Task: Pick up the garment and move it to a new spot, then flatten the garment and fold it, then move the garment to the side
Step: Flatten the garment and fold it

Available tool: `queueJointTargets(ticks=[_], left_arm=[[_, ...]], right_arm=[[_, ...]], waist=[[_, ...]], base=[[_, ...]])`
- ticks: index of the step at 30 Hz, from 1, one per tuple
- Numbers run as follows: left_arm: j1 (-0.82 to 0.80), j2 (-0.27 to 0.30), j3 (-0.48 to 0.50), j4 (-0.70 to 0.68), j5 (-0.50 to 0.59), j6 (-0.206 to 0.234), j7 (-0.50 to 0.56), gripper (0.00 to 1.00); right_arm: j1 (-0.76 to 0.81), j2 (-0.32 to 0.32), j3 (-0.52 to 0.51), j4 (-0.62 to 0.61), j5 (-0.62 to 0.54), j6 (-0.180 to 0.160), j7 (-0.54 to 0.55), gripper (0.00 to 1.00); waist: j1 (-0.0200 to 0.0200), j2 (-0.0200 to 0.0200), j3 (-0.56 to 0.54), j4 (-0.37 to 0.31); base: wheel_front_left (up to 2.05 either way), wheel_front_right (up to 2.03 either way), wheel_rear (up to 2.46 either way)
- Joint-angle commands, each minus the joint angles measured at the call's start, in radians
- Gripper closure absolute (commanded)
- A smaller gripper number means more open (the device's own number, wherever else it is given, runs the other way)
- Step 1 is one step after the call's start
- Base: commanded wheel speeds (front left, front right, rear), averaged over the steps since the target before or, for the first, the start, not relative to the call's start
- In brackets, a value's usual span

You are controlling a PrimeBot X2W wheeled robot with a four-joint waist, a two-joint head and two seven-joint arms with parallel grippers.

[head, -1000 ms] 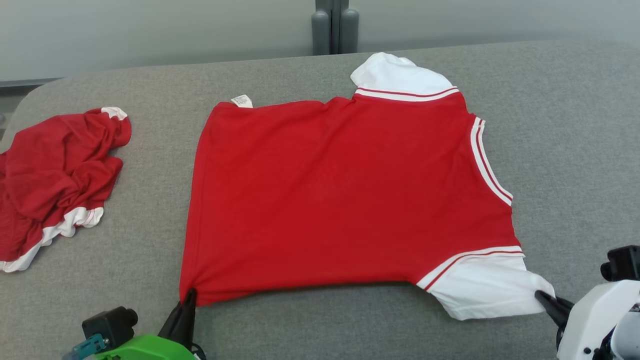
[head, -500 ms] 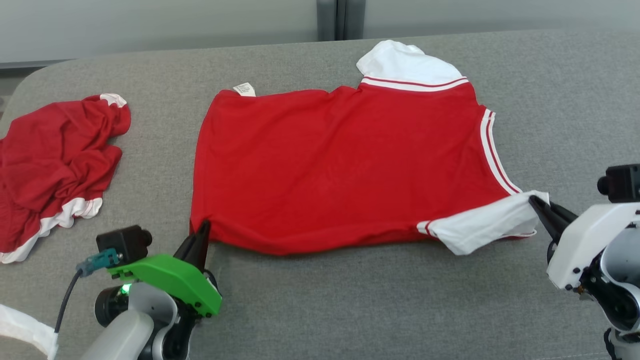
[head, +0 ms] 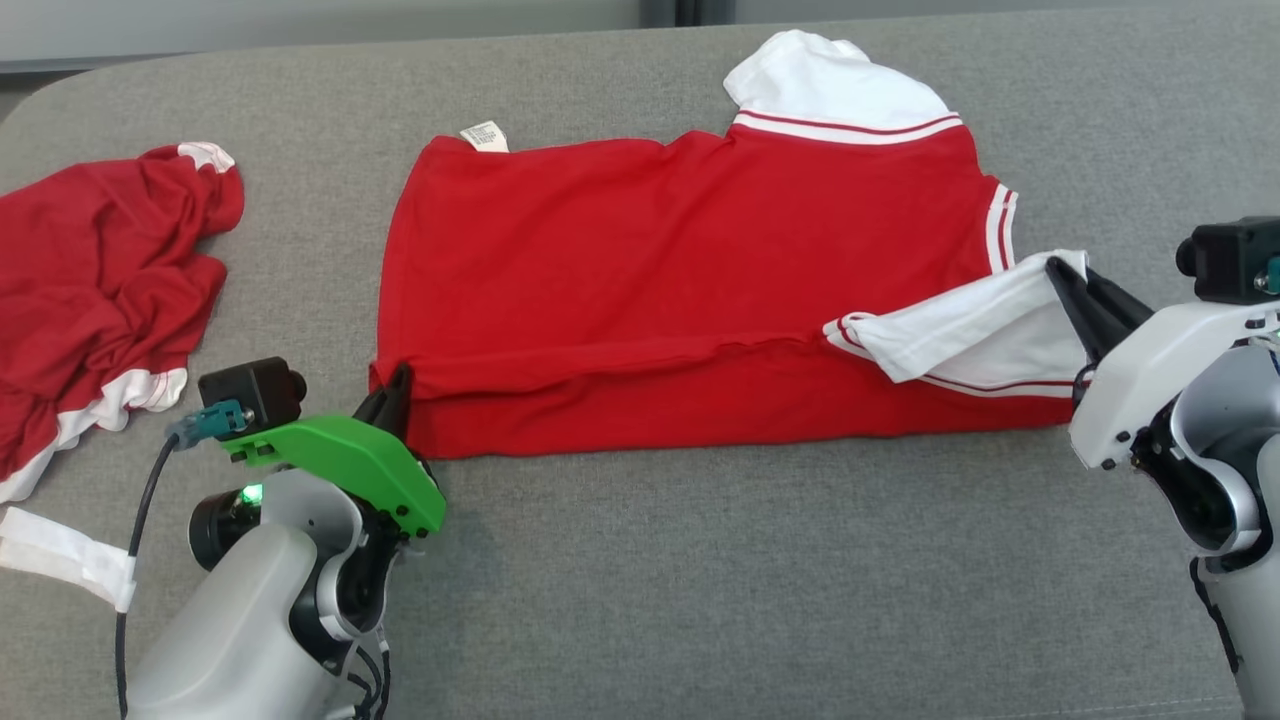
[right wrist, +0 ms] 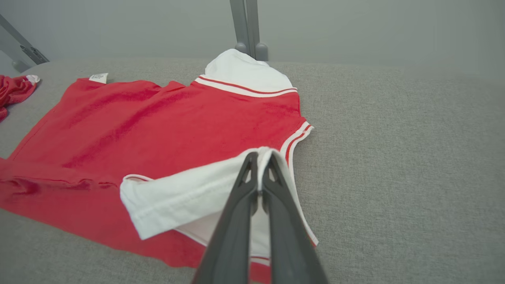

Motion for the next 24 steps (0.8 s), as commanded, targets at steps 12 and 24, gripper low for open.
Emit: queueJointTargets(ticks=[12, 24], left_arm=[[-0.074, -0.029, 0.001, 0.082, 0.015, -0.031, -0.023, 0.69], [-0.056, -0.019, 0.01, 0.109, 0.056, -0.049, -0.15, 0.0]], right_arm=[[-0.119, -0.012, 0.055, 0.139, -0.007, -0.001, -0.129, 0.0], [-0.111, -0.017, 0.055, 0.166, -0.001, -0.001, -0.203, 0.0]], waist=[[0.0, 0.0, 0.042, 0.022], [0.0, 0.0, 0.025, 0.023]], base=[[0.0, 0.0, 0.0], [0.0, 0.0, 0.0]])
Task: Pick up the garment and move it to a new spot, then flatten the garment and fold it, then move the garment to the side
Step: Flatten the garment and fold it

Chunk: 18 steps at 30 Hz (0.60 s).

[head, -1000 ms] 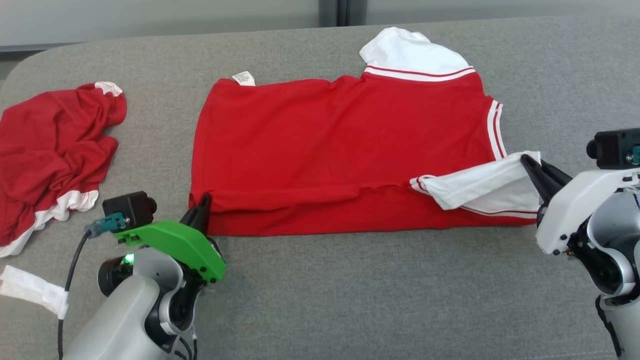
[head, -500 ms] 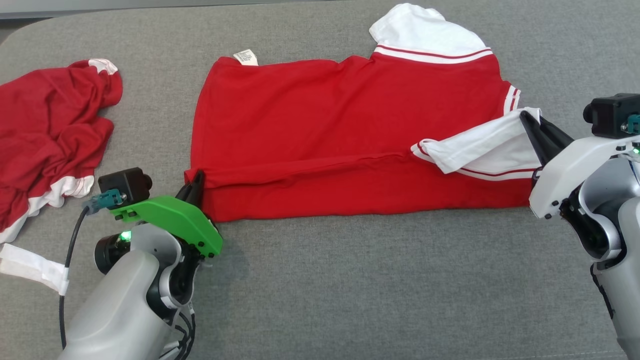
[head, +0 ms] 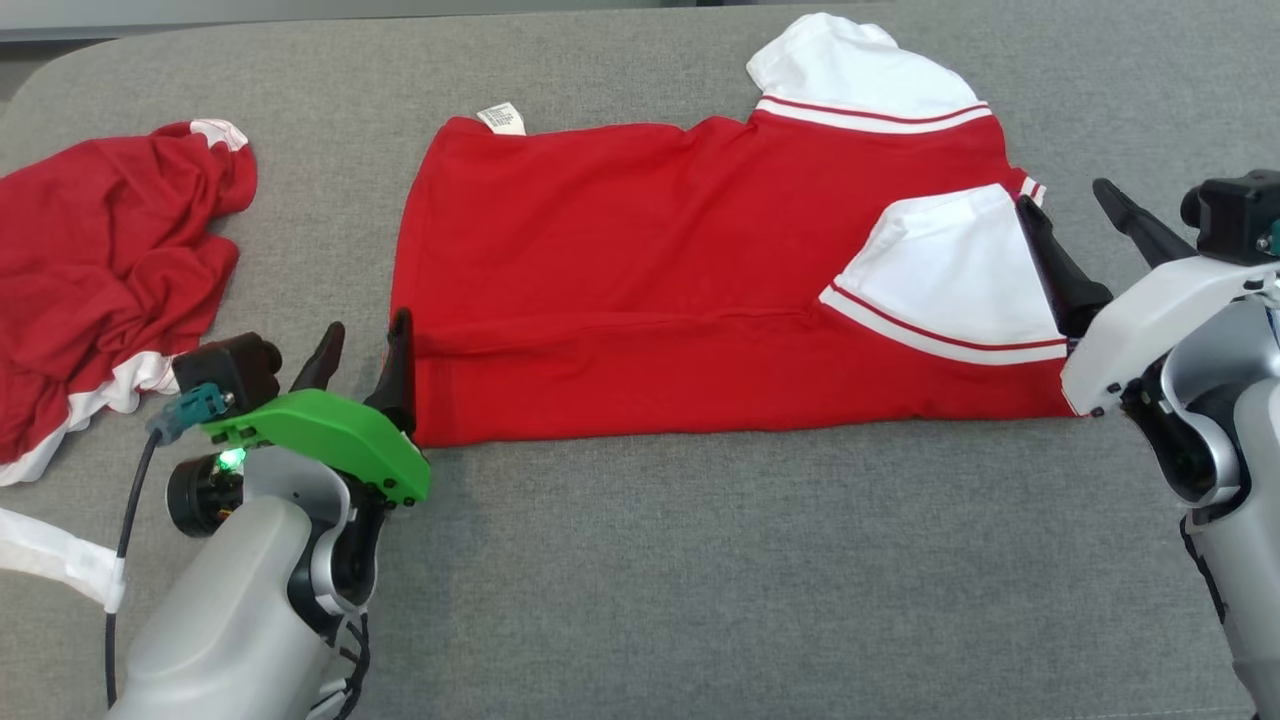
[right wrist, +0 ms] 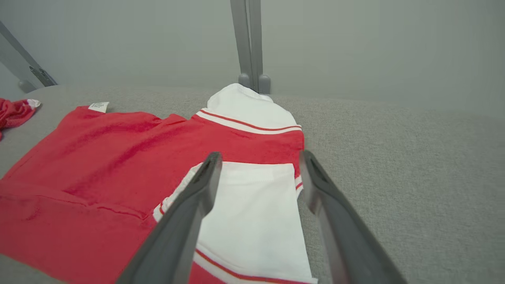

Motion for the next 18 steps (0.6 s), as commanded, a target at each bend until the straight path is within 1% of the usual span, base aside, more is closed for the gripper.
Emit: queueJointTargets(ticks=[1, 5, 8, 13, 18], left_arm=[[0.024, 0.013, -0.007, 0.001, 0.018, 0.007, -0.014, 0.0], [0.06, 0.025, -0.034, 0.004, 0.042, 0.025, -0.013, 0.0], [0.079, 0.026, -0.058, 0.013, 0.056, 0.039, -0.003, 0.0], [0.083, 0.019, -0.081, 0.041, 0.082, 0.059, -0.001, 0.0], [0.055, 0.009, -0.098, 0.078, 0.098, 0.069, 0.002, 0.0]], right_arm=[[0.038, -0.001, -0.017, -0.006, 0.004, -0.001, 0.02, 0.0], [0.118, 0.025, -0.094, -0.036, -0.023, -0.001, 0.118, 0.0], [0.181, 0.062, -0.158, -0.068, -0.052, -0.001, 0.193, 0.0], [0.233, 0.125, -0.217, -0.095, -0.09, -0.001, 0.232, 0.0], [0.227, 0.177, -0.267, -0.059, -0.153, -0.001, 0.247, 0.0]], waist=[[0.0, 0.0, -0.006, -0.001], [0.0, 0.0, -0.015, -0.007], [0.0, 0.0, -0.015, -0.013], [0.0, 0.0, -0.002, -0.02], [0.0, 0.0, 0.018, -0.021]], base=[[0.0, 0.0, 0.0], [0.0, 0.0, 0.0], [0.0, 0.0, 0.0], [0.0, 0.0, 0.0], [0.0, 0.0, 0.0]])
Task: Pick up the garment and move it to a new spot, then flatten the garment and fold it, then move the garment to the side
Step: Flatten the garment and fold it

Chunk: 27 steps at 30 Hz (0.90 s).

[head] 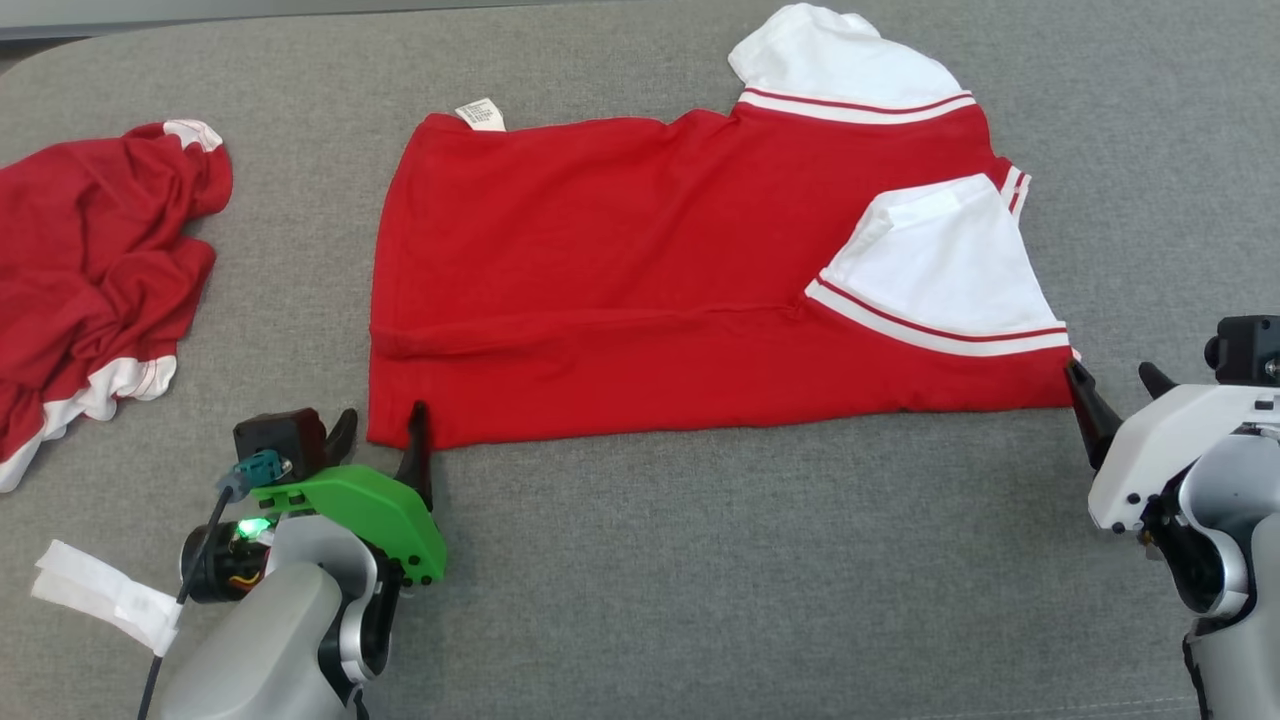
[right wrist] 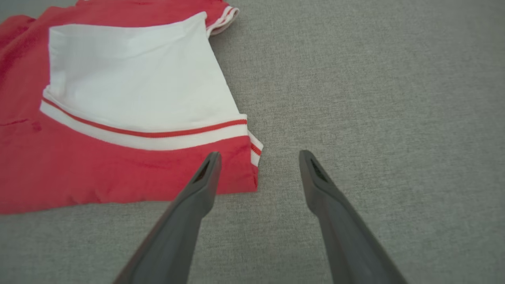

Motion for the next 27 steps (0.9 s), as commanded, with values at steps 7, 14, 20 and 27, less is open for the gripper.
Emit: queueJointTargets(ticks=[7, 14, 20, 27], left_arm=[[-0.033, -0.017, -0.016, 0.049, 0.011, -0.008, 0.012, 0.0], [-0.047, -0.027, -0.045, 0.094, 0.015, -0.025, 0.044, 0.0], [-0.031, -0.038, -0.083, 0.128, 0.005, -0.055, 0.107, 1.0], [-0.002, -0.029, -0.079, 0.098, -0.015, -0.082, 0.098, 1.0]], right_arm=[[-0.042, 0.037, -0.013, 0.077, -0.016, 0.0, -0.008, 0.0], [-0.071, 0.044, -0.009, 0.155, -0.025, -0.001, -0.014, 0.0], [-0.071, 0.035, 0.026, 0.192, -0.019, 0.0, -0.004, 1.0], [-0.019, 0.015, -0.007, 0.12, -0.007, -0.001, -0.046, 1.0]], waist=[[0.0, -0.0001, 0.029, 0.005], [0.0, -0.0001, 0.033, 0.008], [0.0, -0.0001, 0.023, 0.011], [0.0, -0.0001, -0.026, 0.015]], base=[[0.0, 0.0, 0.0], [0.0, 0.0, 0.0], [0.0, 0.0, 0.0], [0.0, 0.0, 0.0]])
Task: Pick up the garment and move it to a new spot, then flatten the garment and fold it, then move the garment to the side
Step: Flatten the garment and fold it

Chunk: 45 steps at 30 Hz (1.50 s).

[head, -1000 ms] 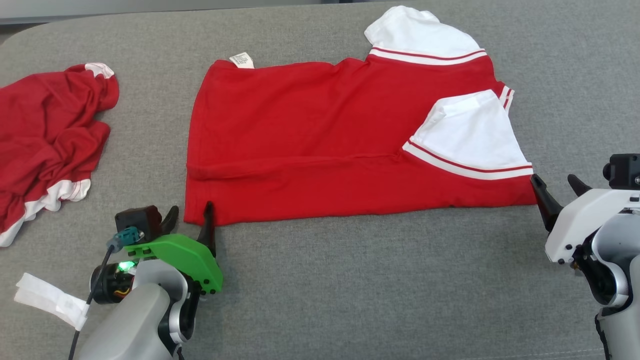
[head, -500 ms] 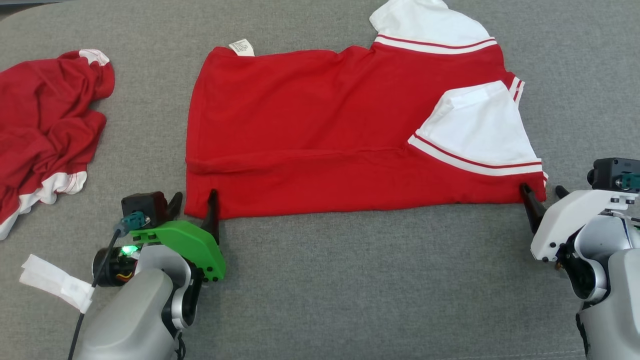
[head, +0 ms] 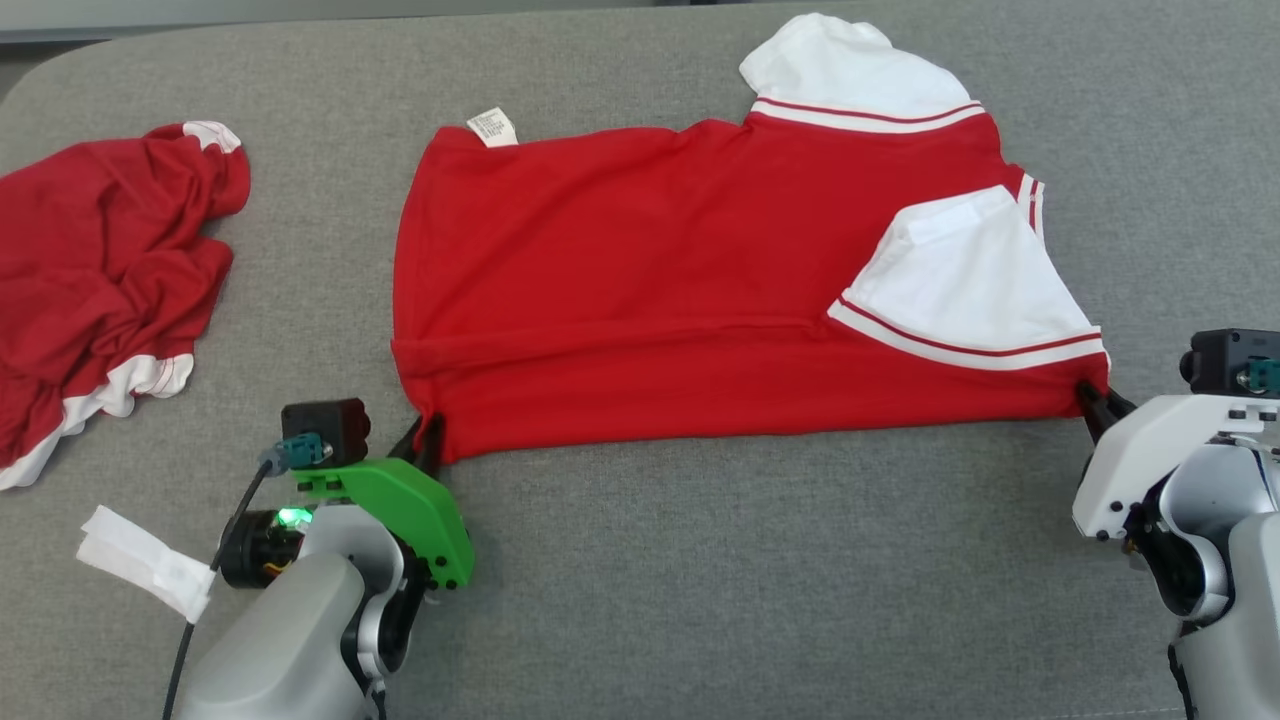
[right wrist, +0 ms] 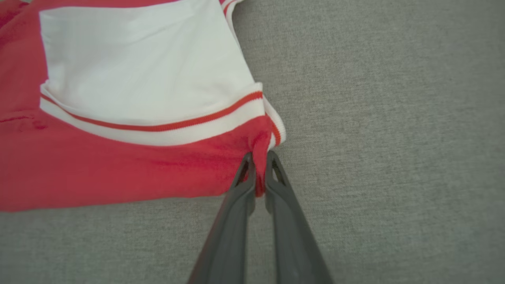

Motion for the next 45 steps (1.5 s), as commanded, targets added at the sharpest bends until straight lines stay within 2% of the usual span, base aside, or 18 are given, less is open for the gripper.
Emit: queueJointTargets(ticks=[1, 7, 17, 18, 19, 20, 21, 22, 28, 35, 40, 45], left_arm=[[0.053, 0.008, -0.014, 0.001, -0.008, -0.001, 0.016, 1.0], [0.114, 0.059, -0.005, -0.105, -0.024, 0.025, 0.027, 1.0], [0.238, 0.132, -0.013, -0.274, -0.048, 0.109, 0.099, 1.0], [0.248, 0.138, -0.012, -0.285, -0.051, 0.12, 0.107, 0.87], [0.256, 0.142, -0.01, -0.296, -0.057, 0.126, 0.11, 0.52], [0.26, 0.144, -0.009, -0.304, -0.058, 0.13, 0.111, 0.0], [0.263, 0.146, -0.008, -0.311, -0.058, 0.133, 0.112, 0.0], [0.264, 0.149, -0.008, -0.321, -0.057, 0.137, 0.113, 0.0], [0.249, 0.166, 0.011, -0.368, -0.062, 0.159, 0.114, 0.0], [0.133, 0.211, 0.059, -0.424, -0.054, 0.17, 0.158, 0.0], [-0.011, 0.209, 0.081, -0.387, -0.067, 0.162, 0.233, 0.0], [-0.188, 0.168, 0.075, -0.275, -0.057, 0.141, 0.31, 0.0]], right_arm=[[0.026, -0.006, -0.016, -0.022, 0.004, -0.002, -0.007, 1.0], [0.132, 0.001, -0.044, -0.12, -0.002, -0.002, 0.059, 1.0], [0.275, 0.072, -0.077, -0.232, 0.015, -0.002, 0.16, 1.0], [0.282, 0.078, -0.078, -0.235, 0.015, -0.002, 0.166, 1.0], [0.286, 0.082, -0.085, -0.236, 0.015, -0.002, 0.169, 1.0], [0.292, 0.085, -0.087, -0.235, 0.015, -0.002, 0.176, 0.67], [0.296, 0.089, -0.089, -0.234, 0.014, -0.002, 0.18, 0.08], [0.297, 0.092, -0.092, -0.237, 0.011, -0.002, 0.185, 0.0], [0.247, 0.083, -0.082, -0.281, -0.009, -0.002, 0.176, 0.0], [0.082, -0.028, -0.018, -0.328, 0.015, -0.002, 0.241, 0.0], [-0.122, -0.103, 0.064, -0.263, 0.07, -0.002, 0.29, 0.0], [-0.337, -0.144, 0.165, -0.125, 0.12, -0.001, 0.277, 0.0]], waist=[[0.0, 0.0, -0.024, 0.001], [0.0, 0.0, -0.067, -0.004], [0.0, 0.0, -0.086, -0.015], [0.0, 0.0, -0.087, -0.015], [0.0, 0.0, -0.087, -0.016], [0.0, 0.0, -0.087, -0.016], [0.0, 0.0, -0.087, -0.016], [0.0, 0.0, -0.087, -0.015], [0.0, 0.0, -0.085, -0.013], [0.0, 0.0, -0.052, -0.013], [0.0, 0.0, 0.002, -0.017], [0.0, 0.0, 0.069, -0.018]], base=[[0.0, 0.0, 0.0], [0.0, 0.0, 0.0], [0.0, 0.0, 0.0], [0.0, 0.0, 0.0], [0.0, 0.0, 0.0], [0.0, 0.0, 0.0], [0.0, 0.0, 0.0], [0.0, 0.0, 0.0], [0.0, 0.0, 0.0], [0.0, 0.0, 0.0], [0.0, 0.0, 0.0], [0.0, 0.0, 0.0]])
